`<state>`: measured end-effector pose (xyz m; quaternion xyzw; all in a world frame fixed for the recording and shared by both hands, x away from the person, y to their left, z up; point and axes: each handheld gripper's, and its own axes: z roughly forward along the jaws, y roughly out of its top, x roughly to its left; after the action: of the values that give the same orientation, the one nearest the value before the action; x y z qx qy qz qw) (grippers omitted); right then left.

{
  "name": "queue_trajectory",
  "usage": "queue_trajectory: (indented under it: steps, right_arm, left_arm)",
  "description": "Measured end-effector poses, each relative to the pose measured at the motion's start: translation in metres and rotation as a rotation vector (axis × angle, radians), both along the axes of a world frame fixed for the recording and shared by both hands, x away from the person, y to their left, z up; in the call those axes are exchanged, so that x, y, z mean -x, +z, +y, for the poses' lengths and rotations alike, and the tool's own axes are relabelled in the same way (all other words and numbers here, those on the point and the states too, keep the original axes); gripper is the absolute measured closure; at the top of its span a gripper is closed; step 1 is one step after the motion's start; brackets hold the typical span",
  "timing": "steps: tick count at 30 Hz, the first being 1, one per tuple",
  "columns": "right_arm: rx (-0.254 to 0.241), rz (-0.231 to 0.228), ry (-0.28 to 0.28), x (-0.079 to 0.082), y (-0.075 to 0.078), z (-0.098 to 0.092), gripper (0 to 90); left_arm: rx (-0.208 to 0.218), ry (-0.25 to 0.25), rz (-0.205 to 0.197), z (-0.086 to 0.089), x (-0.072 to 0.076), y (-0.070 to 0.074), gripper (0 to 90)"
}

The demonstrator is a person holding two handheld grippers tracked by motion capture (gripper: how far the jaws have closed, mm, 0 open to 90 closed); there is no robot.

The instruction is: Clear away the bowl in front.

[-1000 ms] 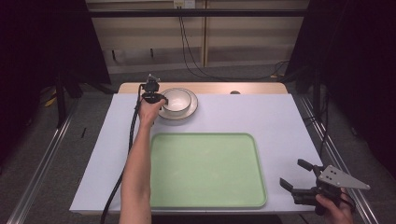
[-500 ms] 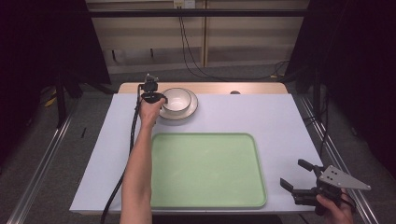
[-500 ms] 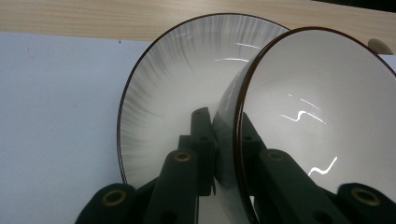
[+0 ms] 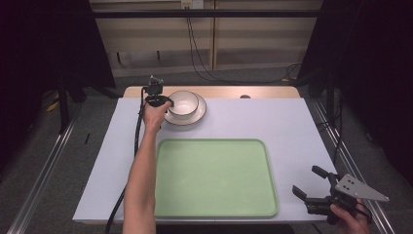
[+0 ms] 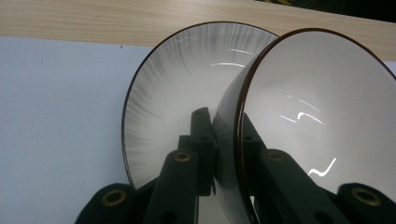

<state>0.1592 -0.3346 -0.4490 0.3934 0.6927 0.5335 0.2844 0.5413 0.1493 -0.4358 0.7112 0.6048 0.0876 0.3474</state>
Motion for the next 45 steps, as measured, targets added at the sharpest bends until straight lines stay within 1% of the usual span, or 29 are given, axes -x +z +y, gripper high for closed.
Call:
queue_trajectory:
  steps: [3,4,5,6,7,10,11,12,14,18,19,20,22,23,26,27,28,29,33,34,35,36,37,38,39,40,41,44,45]
  right_arm:
    - [-0.004,0.000,-0.006,0.001,0.000,0.000,3.1]
    - [-0.004,-0.005,-0.004,0.000,0.000,0.000,3.1]
    - [-0.003,-0.008,-0.004,0.001,0.000,0.000,3.1]
    - [-0.005,-0.015,-0.015,0.001,0.000,0.000,3.2]
    - [-0.004,-0.024,-0.015,0.000,0.000,0.000,3.1]
    - [-0.004,-0.025,-0.018,0.001,-0.001,0.000,3.2]
    - [-0.006,-0.024,-0.017,0.001,-0.001,0.000,3.2]
    - [-0.012,-0.022,-0.021,0.001,0.000,0.000,3.2]
    - [-0.002,-0.030,-0.017,0.001,-0.001,0.000,3.2]
    - [0.007,-0.028,-0.011,0.000,-0.001,0.000,3.1]
    - [0.009,-0.021,0.002,0.000,-0.001,0.000,3.2]
    - [0.010,-0.021,0.001,0.000,-0.001,0.000,3.1]
    - [0.012,-0.022,-0.001,-0.001,-0.002,0.000,3.2]
    - [0.012,-0.020,0.000,-0.001,-0.002,0.000,3.1]
    - [0.012,-0.024,0.005,-0.001,-0.002,0.001,3.1]
    - [0.012,-0.023,0.006,0.000,-0.002,0.001,3.1]
    - [0.010,-0.023,0.001,0.000,-0.002,0.001,3.1]
    - [0.012,-0.022,0.004,0.000,-0.001,0.000,3.1]
    - [0.012,-0.019,0.003,0.000,-0.001,0.002,3.1]
    - [0.012,-0.019,0.005,0.000,-0.001,0.002,3.1]
    - [0.010,-0.020,0.005,0.000,-0.001,0.002,3.1]
    - [0.012,-0.020,0.006,0.000,-0.001,0.002,3.1]
    - [0.013,-0.022,0.006,-0.001,-0.002,0.002,3.1]
    - [0.014,-0.023,0.005,-0.001,-0.002,0.002,3.1]
    - [0.011,-0.021,0.008,0.000,-0.001,0.002,3.1]
    - [0.011,-0.019,0.008,0.000,-0.001,0.002,3.1]
    - [0.012,-0.020,0.012,0.000,-0.001,0.002,3.1]
    - [0.015,-0.022,0.010,0.000,-0.001,0.002,3.1]
    - [0.018,-0.022,0.008,0.000,-0.001,0.002,3.1]
  left_arm:
    - [0.017,-0.001,0.005,0.001,0.002,0.002,82.4]
    - [0.012,-0.002,-0.002,0.002,0.002,0.003,82.4]
    - [0.016,0.001,-0.003,0.001,0.002,0.003,82.4]
    - [0.019,-0.008,0.003,0.002,0.003,0.004,82.4]
    - [0.015,-0.010,0.002,0.002,0.003,0.005,82.4]
    - [0.012,-0.010,-0.002,0.002,0.006,0.009,82.4]
    - [0.023,-0.013,0.002,0.002,0.007,0.010,82.4]
    - [0.022,-0.021,-0.002,0.002,0.008,0.011,82.4]
    - [0.021,-0.021,-0.007,0.002,0.009,0.014,82.4]
    - [0.034,-0.028,-0.016,0.002,0.012,0.019,82.4]
    - [0.025,-0.035,-0.019,0.003,0.012,0.020,82.4]
    - [0.020,-0.040,-0.017,0.003,0.013,0.021,82.4]
    - [0.032,-0.037,-0.021,0.003,0.014,0.022,82.4]
    - [0.028,-0.052,-0.017,0.005,0.015,0.024,82.4]
    - [0.027,-0.056,-0.027,0.005,0.018,0.028,82.4]
    - [0.038,-0.056,-0.028,0.005,0.019,0.029,82.4]
    - [0.040,-0.065,-0.028,0.006,0.019,0.031,82.4]
    - [0.039,-0.062,-0.036,0.005,0.020,0.032,82.4]
    - [0.032,-0.081,-0.040,0.005,0.024,0.038,82.4]
    - [0.038,-0.076,-0.045,0.004,0.025,0.039,82.4]
    - [0.034,-0.090,-0.045,0.005,0.026,0.040,82.4]
    - [0.038,-0.090,-0.046,0.005,0.027,0.042,82.4]
    - [0.042,-0.093,-0.051,0.004,0.028,0.043,82.4]
    - [0.036,-0.095,-0.059,0.004,0.028,0.044,82.4]
    - [0.029,-0.098,-0.058,0.004,0.029,0.046,82.4]
    - [0.035,-0.098,-0.052,0.004,0.030,0.046,82.4]
    - [0.033,-0.112,-0.055,0.004,0.031,0.048,82.4]
    - [0.045,-0.119,-0.061,0.001,0.034,0.051,82.4]
    - [0.040,-0.143,-0.063,0.001,0.035,0.052,82.4]
